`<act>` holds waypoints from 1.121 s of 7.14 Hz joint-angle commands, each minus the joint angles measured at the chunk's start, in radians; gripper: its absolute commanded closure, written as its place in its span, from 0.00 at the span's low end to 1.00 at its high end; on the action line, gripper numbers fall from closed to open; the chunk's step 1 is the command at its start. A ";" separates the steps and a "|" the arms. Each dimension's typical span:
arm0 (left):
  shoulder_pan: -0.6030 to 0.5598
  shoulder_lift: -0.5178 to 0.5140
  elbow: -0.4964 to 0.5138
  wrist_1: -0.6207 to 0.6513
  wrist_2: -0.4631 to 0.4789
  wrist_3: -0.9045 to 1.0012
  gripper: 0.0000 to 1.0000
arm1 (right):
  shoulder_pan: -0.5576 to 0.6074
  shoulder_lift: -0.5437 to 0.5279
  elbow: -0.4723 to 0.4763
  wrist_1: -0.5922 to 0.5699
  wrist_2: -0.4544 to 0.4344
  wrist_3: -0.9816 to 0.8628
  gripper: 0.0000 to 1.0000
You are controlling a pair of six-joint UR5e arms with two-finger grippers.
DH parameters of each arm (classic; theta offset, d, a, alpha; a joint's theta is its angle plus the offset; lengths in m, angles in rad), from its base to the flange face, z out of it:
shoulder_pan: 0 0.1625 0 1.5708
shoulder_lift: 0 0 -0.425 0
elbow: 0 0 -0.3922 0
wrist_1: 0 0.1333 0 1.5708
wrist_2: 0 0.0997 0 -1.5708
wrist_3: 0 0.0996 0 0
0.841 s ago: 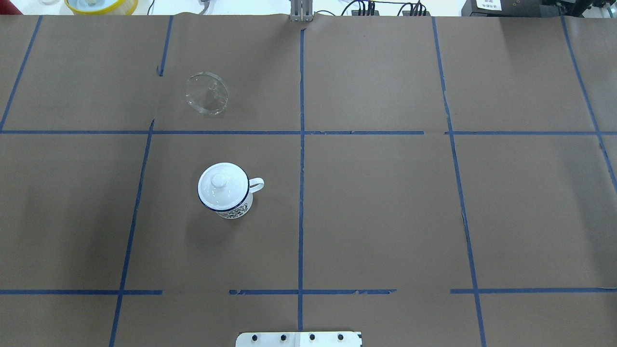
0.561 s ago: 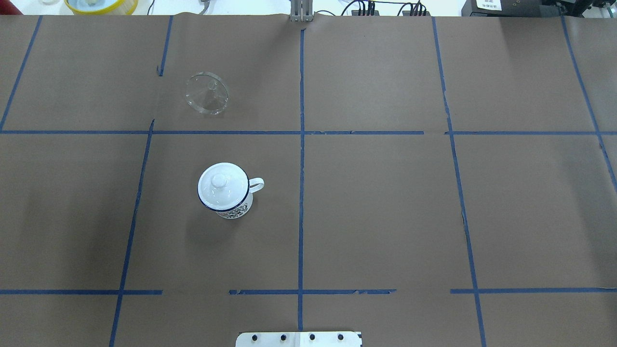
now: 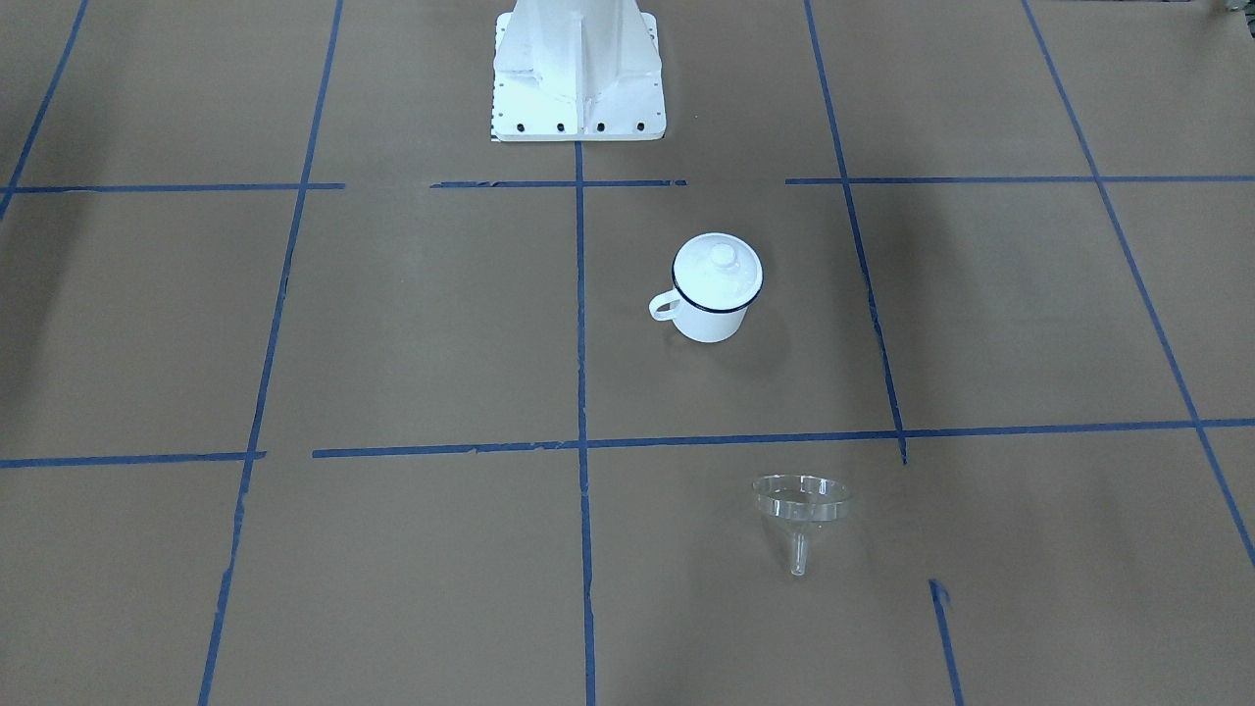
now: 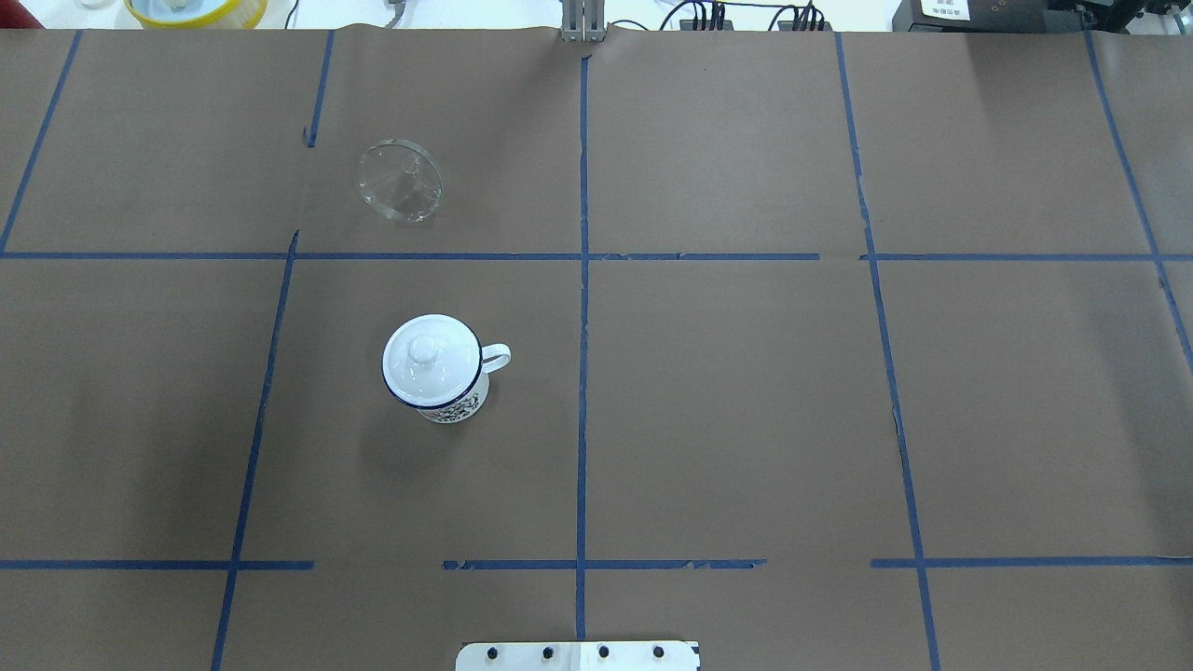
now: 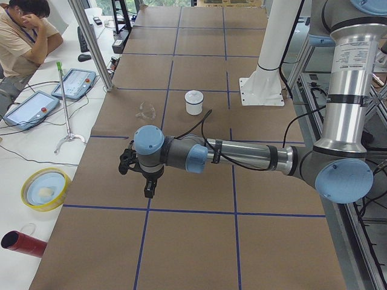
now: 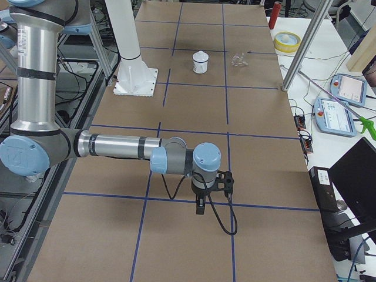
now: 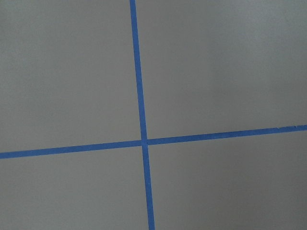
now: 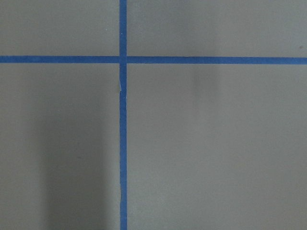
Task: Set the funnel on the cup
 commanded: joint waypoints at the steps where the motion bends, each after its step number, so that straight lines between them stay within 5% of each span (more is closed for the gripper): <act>1: 0.101 -0.003 -0.114 -0.012 0.003 -0.220 0.00 | 0.000 0.000 0.000 0.000 0.000 0.000 0.00; 4: 0.295 -0.080 -0.162 -0.131 0.047 -0.627 0.00 | 0.000 0.000 0.000 0.000 0.000 0.000 0.00; 5: 0.375 -0.124 -0.179 -0.128 0.135 -0.787 0.00 | 0.000 0.000 0.000 0.000 0.000 0.000 0.00; 8: 0.609 -0.282 -0.209 -0.052 0.168 -1.148 0.00 | 0.000 0.000 0.000 0.000 0.000 0.000 0.00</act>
